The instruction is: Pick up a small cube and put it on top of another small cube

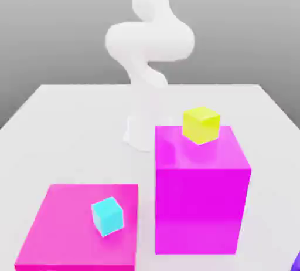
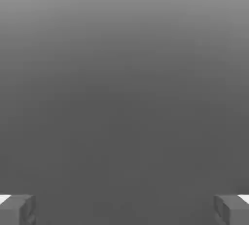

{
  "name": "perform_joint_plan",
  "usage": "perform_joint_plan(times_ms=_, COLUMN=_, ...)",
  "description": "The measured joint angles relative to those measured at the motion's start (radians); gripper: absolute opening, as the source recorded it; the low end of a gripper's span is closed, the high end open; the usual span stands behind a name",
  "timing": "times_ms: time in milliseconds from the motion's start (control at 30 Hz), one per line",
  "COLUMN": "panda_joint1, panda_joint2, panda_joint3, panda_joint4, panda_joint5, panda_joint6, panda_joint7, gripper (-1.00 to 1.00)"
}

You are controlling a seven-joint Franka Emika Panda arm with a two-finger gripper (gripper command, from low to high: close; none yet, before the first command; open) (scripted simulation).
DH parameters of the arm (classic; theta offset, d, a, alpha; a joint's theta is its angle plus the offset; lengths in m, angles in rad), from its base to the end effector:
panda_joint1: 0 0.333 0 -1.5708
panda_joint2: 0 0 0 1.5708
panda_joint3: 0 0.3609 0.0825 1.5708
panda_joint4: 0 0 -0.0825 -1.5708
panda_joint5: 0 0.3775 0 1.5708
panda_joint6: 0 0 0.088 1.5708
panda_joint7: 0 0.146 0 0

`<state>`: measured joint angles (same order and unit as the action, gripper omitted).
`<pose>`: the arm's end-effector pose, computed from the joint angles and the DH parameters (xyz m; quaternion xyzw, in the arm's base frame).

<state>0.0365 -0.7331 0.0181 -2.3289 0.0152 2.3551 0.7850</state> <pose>0.3629 0.0230 0.6841 -0.8665 0.3344 -0.3382 0.1515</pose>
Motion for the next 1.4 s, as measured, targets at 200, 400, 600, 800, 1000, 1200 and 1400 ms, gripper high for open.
perform_joint_plan(times_ms=200, panda_joint1=0.096, panda_joint2=0.213, panda_joint3=0.111, panda_joint4=-0.122, panda_joint5=0.048, panda_joint6=0.178, panda_joint7=0.043, gripper=0.00)
perform_joint_plan(times_ms=400, panda_joint1=0.189, panda_joint2=0.427, panda_joint3=0.238, panda_joint4=-0.248, panda_joint5=0.082, panda_joint6=0.357, panda_joint7=0.107, gripper=0.00)
perform_joint_plan(times_ms=600, panda_joint1=0.280, panda_joint2=0.648, panda_joint3=0.362, panda_joint4=-0.375, panda_joint5=0.069, panda_joint6=0.538, panda_joint7=0.207, gripper=0.00)
perform_joint_plan(times_ms=800, panda_joint1=0.390, panda_joint2=0.757, panda_joint3=0.407, panda_joint4=-0.511, panda_joint5=0.086, panda_joint6=0.625, panda_joint7=0.466, gripper=0.00)
perform_joint_plan(times_ms=1000, panda_joint1=0.362, panda_joint2=0.704, panda_joint3=0.404, panda_joint4=-0.585, panda_joint5=0.125, panda_joint6=0.577, panda_joint7=0.746, gripper=0.00)
perform_joint_plan(times_ms=1200, panda_joint1=0.311, panda_joint2=0.694, panda_joint3=0.421, panda_joint4=-0.616, panda_joint5=0.058, panda_joint6=0.560, panda_joint7=0.991, gripper=0.00)
perform_joint_plan(times_ms=1400, panda_joint1=0.316, panda_joint2=0.783, panda_joint3=0.365, panda_joint4=-0.589, panda_joint5=-0.133, panda_joint6=0.622, panda_joint7=1.139, gripper=0.00)
